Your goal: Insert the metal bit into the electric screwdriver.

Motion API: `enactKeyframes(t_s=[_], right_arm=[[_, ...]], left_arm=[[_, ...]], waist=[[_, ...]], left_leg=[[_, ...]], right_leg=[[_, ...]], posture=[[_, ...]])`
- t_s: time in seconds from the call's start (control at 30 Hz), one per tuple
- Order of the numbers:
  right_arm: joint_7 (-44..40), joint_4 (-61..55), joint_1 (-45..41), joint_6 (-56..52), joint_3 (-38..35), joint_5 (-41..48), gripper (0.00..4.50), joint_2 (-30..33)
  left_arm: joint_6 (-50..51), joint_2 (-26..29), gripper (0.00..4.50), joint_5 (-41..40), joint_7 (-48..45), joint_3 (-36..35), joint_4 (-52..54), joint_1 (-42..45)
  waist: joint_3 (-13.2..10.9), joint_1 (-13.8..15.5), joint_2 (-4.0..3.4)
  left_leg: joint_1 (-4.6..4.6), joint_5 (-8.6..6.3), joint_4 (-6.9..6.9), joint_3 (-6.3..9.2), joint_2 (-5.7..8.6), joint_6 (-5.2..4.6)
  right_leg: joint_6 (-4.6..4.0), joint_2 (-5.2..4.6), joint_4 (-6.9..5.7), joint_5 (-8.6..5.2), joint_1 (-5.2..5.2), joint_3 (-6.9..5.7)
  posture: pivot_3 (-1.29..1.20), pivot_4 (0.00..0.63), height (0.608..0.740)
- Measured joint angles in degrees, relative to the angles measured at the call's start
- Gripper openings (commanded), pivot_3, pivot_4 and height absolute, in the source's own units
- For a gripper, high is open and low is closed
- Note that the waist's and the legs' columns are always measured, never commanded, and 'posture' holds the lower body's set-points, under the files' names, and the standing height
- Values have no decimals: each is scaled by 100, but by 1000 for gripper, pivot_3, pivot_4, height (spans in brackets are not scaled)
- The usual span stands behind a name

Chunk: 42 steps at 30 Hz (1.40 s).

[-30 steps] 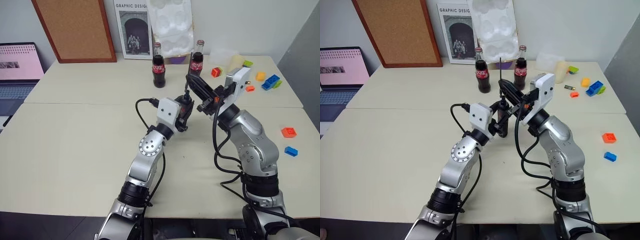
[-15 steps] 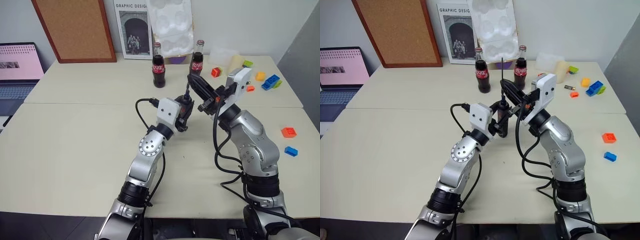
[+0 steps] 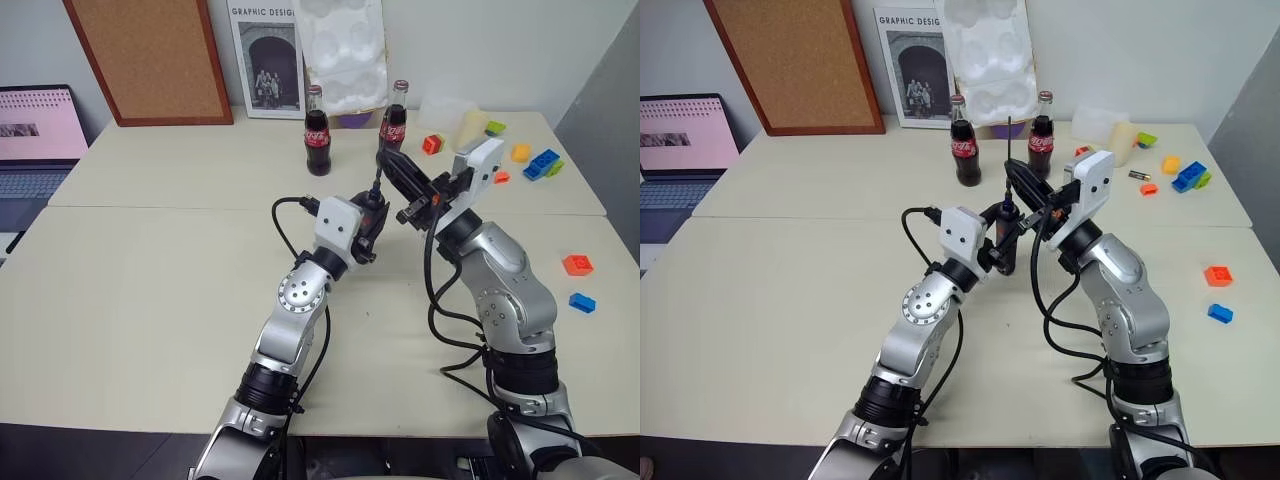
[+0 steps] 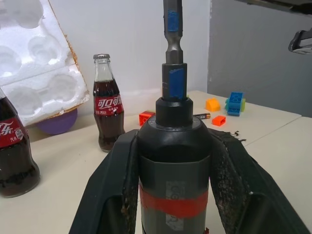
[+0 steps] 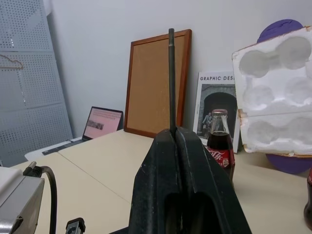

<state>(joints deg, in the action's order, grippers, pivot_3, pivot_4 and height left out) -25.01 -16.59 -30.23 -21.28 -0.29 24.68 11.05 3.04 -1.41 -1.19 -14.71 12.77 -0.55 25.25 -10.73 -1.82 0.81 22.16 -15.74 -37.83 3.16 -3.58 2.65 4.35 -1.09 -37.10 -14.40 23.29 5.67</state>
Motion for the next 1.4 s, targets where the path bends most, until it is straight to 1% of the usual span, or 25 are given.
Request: enactKeyframes(t_s=[0.37, 0.63, 0.8, 1.03, 1.2, 1.4], right_arm=[[-113, -233, 188, 36, 157, -88, 0, 230], [-106, -396, 163, -502, 25, 250, 0, 347], [-261, -448, -67, -1066, -44, 519, 0, 734], [-562, -397, -646, -1997, -111, 891, 0, 1375], [-714, -200, -971, -2463, -183, 1118, 0, 1597], [-880, -34, -1162, -2735, -194, 1264, 0, 1769]], left_arm=[[5, 5, 1652, 8, 19, 12, -1, -7], [6, 18, 1650, 0, 11, 9, -1, -12], [-19, 75, 1650, -16, -35, 7, -2, -18], [-116, 154, 1650, -26, -110, 11, -2, -46], [-139, 161, 1650, -19, -113, 30, -6, -45], [-203, 172, 1650, -16, -112, 32, -40, -45]], waist=[[1, 0, 0], [1, -1, -1], [3, -11, -1], [3, -16, -1], [3, -15, -1], [3, -14, -1]], left_leg=[[-8, 0, 0, 0, 0, 0], [-11, 0, -1, -1, 0, 0], [-14, 0, 0, -1, 0, 0], [-15, 0, 0, -1, 0, 0], [-14, 0, 1, -1, -1, -1], [-14, 0, 1, -2, 0, -1]], right_leg=[[1, 0, 0, 0, -6, 1], [0, 1, -1, 0, -8, 2], [-1, 2, -1, 0, -9, 3], [-4, 3, 0, 2, -9, 4], [-4, 3, 2, 2, -9, 5], [-4, 3, 3, 2, -9, 4]], posture=[[0, 150, 740], [0, 150, 740], [0, 150, 740], [0, 150, 740], [0, 150, 740], [0, 150, 740]])
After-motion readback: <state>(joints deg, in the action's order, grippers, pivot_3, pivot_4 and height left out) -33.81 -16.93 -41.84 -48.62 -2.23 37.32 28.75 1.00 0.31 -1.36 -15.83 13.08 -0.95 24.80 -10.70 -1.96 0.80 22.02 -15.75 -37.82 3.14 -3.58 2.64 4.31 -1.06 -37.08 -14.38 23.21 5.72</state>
